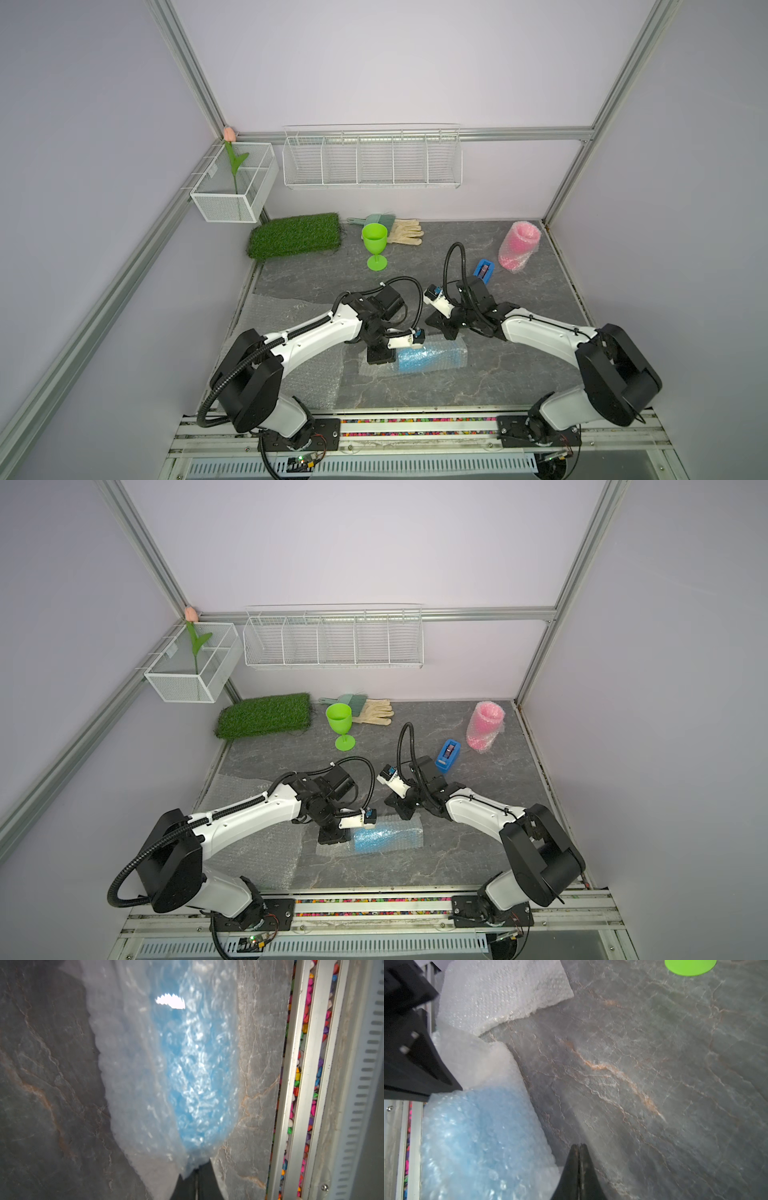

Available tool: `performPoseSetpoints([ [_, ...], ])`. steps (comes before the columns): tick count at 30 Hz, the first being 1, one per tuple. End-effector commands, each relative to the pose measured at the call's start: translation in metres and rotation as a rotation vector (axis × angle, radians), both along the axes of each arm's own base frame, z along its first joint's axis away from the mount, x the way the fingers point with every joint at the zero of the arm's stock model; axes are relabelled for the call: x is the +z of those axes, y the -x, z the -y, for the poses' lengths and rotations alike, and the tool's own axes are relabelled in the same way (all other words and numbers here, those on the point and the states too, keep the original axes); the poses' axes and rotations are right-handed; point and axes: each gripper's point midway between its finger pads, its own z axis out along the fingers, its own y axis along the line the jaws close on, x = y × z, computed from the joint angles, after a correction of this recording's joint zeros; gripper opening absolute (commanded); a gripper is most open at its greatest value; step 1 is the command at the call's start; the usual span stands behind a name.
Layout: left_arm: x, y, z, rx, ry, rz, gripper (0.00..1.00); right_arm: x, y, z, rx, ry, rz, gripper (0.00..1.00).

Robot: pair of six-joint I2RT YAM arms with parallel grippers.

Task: Wrap wine glasses in bubble wrap
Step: Stick the tape on the bubble wrap.

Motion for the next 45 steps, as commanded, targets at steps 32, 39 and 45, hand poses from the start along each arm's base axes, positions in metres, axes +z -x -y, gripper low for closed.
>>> performPoseSetpoints([
  [32, 0.000, -0.009, -0.024, 0.056, -0.093, 0.139, 0.00, 0.032, 0.049, 0.063, -0.492, 0.210, -0.230, 0.60],
  [39, 0.001, -0.008, -0.022, 0.043, -0.085, 0.139, 0.00, 0.045, 0.089, 0.006, -0.017, 0.059, -0.195, 0.68],
  [45, 0.003, -0.008, -0.022, 0.033, -0.070, 0.148, 0.00, 0.011, 0.107, 0.001, 0.063, 0.146, -0.243, 0.69],
])
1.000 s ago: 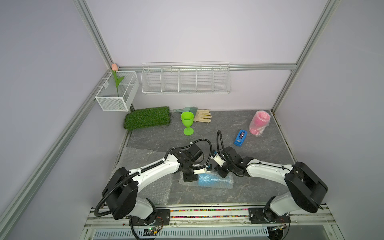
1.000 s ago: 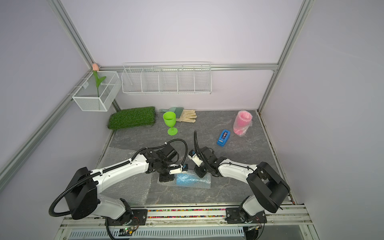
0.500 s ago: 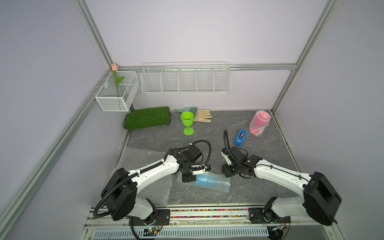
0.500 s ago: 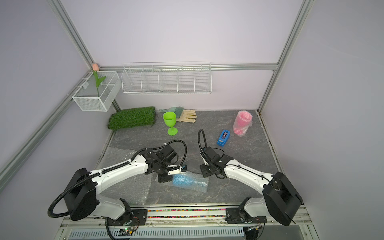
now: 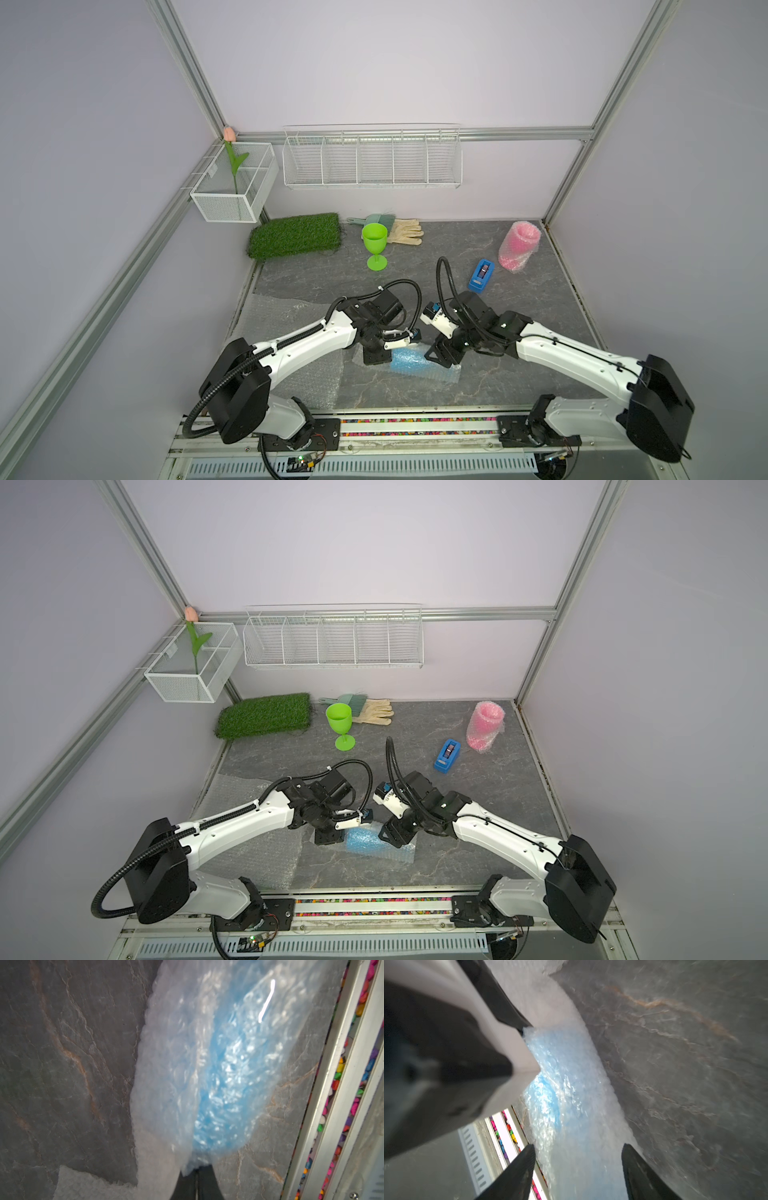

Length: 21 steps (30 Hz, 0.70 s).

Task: Wrap wine glasses in bubble wrap
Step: Stick the tape on the bubble wrap, then pick up the bubble wrap from the center of the board.

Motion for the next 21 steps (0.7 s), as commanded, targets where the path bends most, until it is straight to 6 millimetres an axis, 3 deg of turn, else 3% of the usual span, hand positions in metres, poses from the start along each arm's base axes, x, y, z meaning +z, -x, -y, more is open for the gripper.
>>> performPoseSetpoints([
  [1, 0.001, 0.005, -0.005, -0.030, -0.011, 0.005, 0.00, -0.013, 0.019, -0.004, 0.098, -0.002, -0.016, 0.69],
  [8, 0.000, 0.004, -0.005, -0.012, -0.025, -0.007, 0.00, -0.028, 0.024, -0.007, 0.090, 0.018, 0.007, 0.68],
  [17, 0.016, -0.002, -0.005, 0.013, 0.037, 0.070, 0.00, -0.022, 0.013, -0.002, 0.070, 0.011, 0.120, 0.20],
  [19, 0.027, -0.009, -0.005, 0.044, 0.075, 0.129, 0.08, -0.017, 0.009, 0.000, 0.062, -0.002, 0.162, 0.13],
  [21, 0.042, -0.015, -0.006, 0.079, 0.131, 0.197, 0.26, -0.010, 0.005, 0.003, 0.052, -0.026, 0.216, 0.08],
])
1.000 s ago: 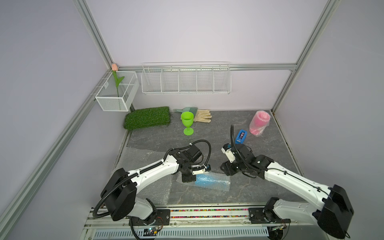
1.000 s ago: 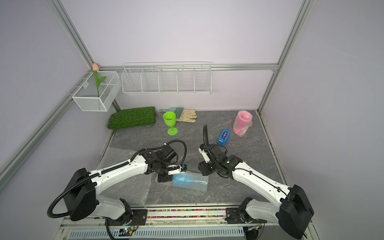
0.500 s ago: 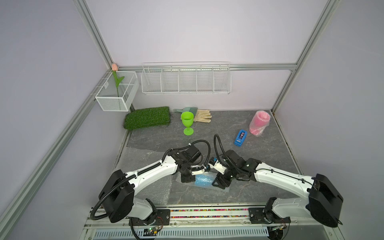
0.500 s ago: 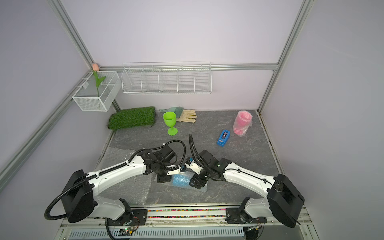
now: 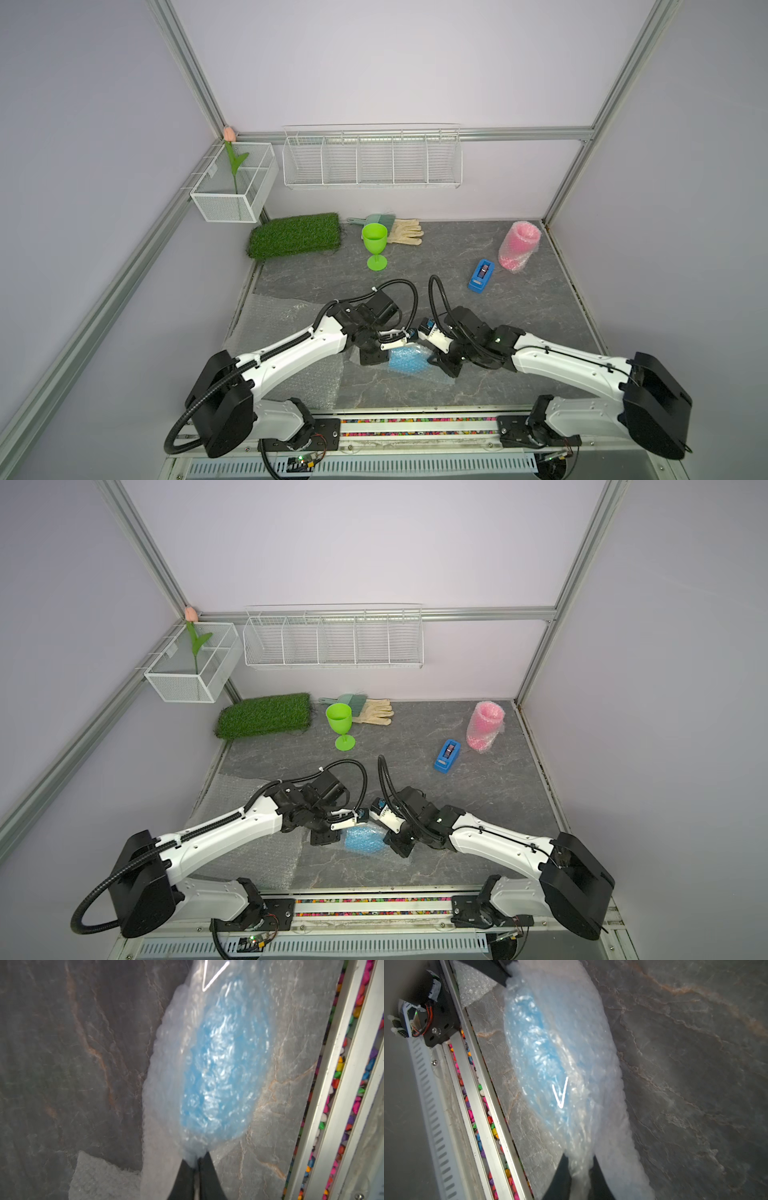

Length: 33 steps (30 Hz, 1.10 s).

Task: Wrap wine glasses in bubble wrap
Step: Pick up the bubble wrap from the center of the board, then wrap the wine glass in bubble wrap.

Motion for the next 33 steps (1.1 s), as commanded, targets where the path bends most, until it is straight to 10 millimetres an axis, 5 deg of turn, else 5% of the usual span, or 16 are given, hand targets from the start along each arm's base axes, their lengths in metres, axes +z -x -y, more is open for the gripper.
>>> performPoseSetpoints([
  [1, 0.030, -0.014, -0.001, 0.062, 0.104, 0.137, 0.36, 0.014, -0.007, 0.004, 0.000, -0.055, 0.116, 0.07],
  [8, 0.124, -0.014, -0.011, 0.145, 0.492, 0.424, 0.77, 0.066, -0.023, 0.018, -0.056, -0.248, 0.307, 0.07],
  [14, 0.173, 0.006, -0.037, 0.159, 0.662, 0.544, 0.88, 0.112, -0.014, 0.030, 0.003, -0.391, 0.477, 0.07],
  [25, 0.206, 0.042, -0.055, 0.059, 0.749, 0.575, 0.99, 0.138, 0.032, 0.021, 0.283, -0.495, 0.482, 0.07],
  [33, 0.191, 0.067, -0.052, -0.039, 0.698, 0.429, 0.97, 0.147, 0.049, 0.015, 0.402, -0.530, 0.454, 0.07],
])
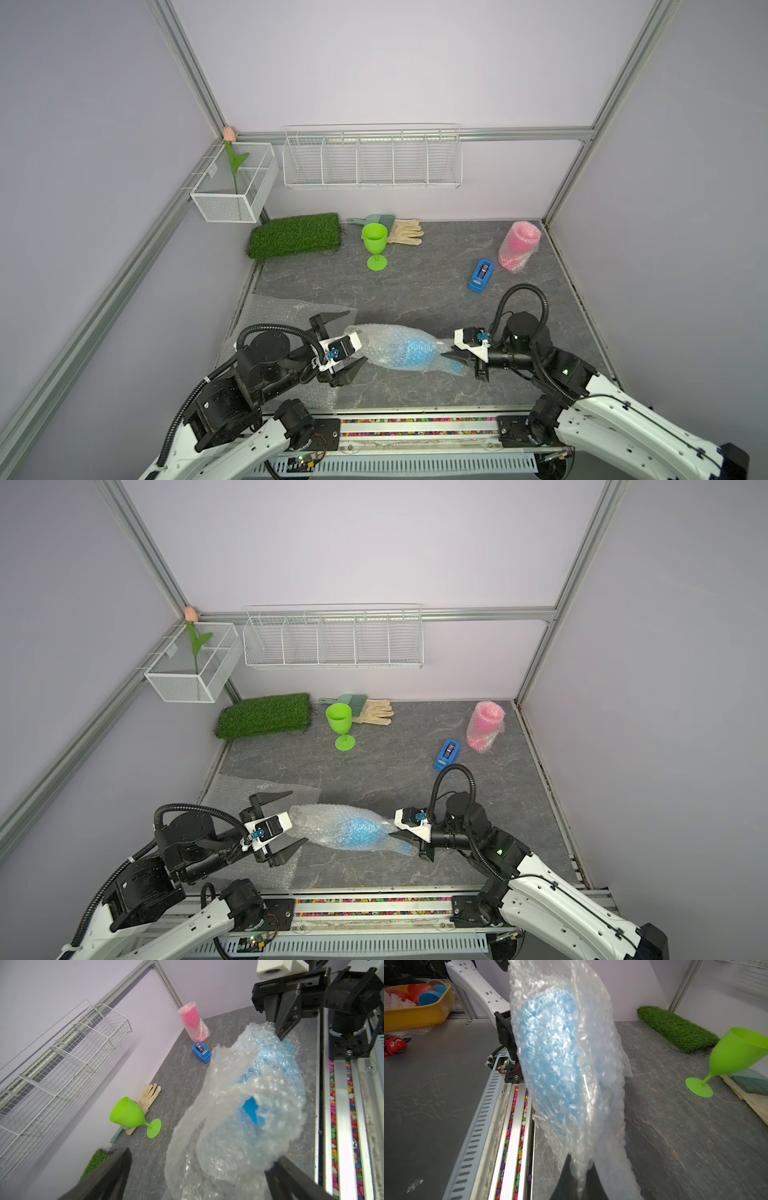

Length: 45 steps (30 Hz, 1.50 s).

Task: Wrap wine glasses in bubble wrap
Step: Wrap the wine glass in bubble wrap.

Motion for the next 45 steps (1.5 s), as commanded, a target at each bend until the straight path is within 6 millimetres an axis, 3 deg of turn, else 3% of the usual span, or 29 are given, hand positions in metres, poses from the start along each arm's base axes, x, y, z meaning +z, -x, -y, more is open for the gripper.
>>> performPoseSetpoints([
  [1, -0.010, 0.017, 0.000, -0.077, -0.056, -0.061, 0.93, 0.017, 0.011, -0.002, 0.080, -0.025, 0.040, 0.07],
  [3, -0.013, 0.019, 0.000, -0.090, -0.066, -0.075, 0.82, 0.017, 0.011, 0.000, 0.078, -0.021, 0.043, 0.07],
  [9, -0.018, 0.026, 0.002, -0.125, -0.087, -0.104, 0.31, 0.015, 0.008, 0.000, 0.056, -0.014, 0.040, 0.07],
  [14, -0.007, 0.022, 0.001, -0.109, -0.090, -0.082, 0.00, 0.006, -0.012, -0.008, -0.016, -0.009, 0.026, 0.07],
  [18, 0.006, 0.009, 0.002, -0.063, -0.102, -0.047, 0.00, -0.008, -0.020, -0.021, -0.010, -0.013, 0.007, 0.07],
  [24, 0.017, -0.006, 0.015, -0.055, -0.150, -0.055, 0.00, -0.047, -0.033, -0.040, 0.015, -0.015, -0.004, 0.10],
  [29, 0.011, -0.019, 0.034, -0.078, -0.213, -0.101, 0.00, -0.082, -0.046, -0.057, 0.033, 0.003, -0.027, 0.17],
  [32, 0.009, -0.023, 0.043, -0.094, -0.227, -0.131, 0.00, -0.098, -0.053, -0.066, 0.039, -0.011, -0.024, 0.17],
  [34, 0.007, -0.024, 0.049, -0.109, -0.233, -0.155, 0.00, -0.108, -0.059, -0.071, 0.029, -0.020, -0.009, 0.12],
  [38, -0.012, -0.030, 0.058, -0.111, -0.297, -0.236, 0.00, -0.125, -0.069, -0.076, 0.015, -0.034, -0.003, 0.07],
  [45, -0.052, -0.045, 0.069, -0.058, -0.409, -0.360, 0.00, -0.154, -0.071, -0.072, -0.004, -0.025, -0.030, 0.07],
])
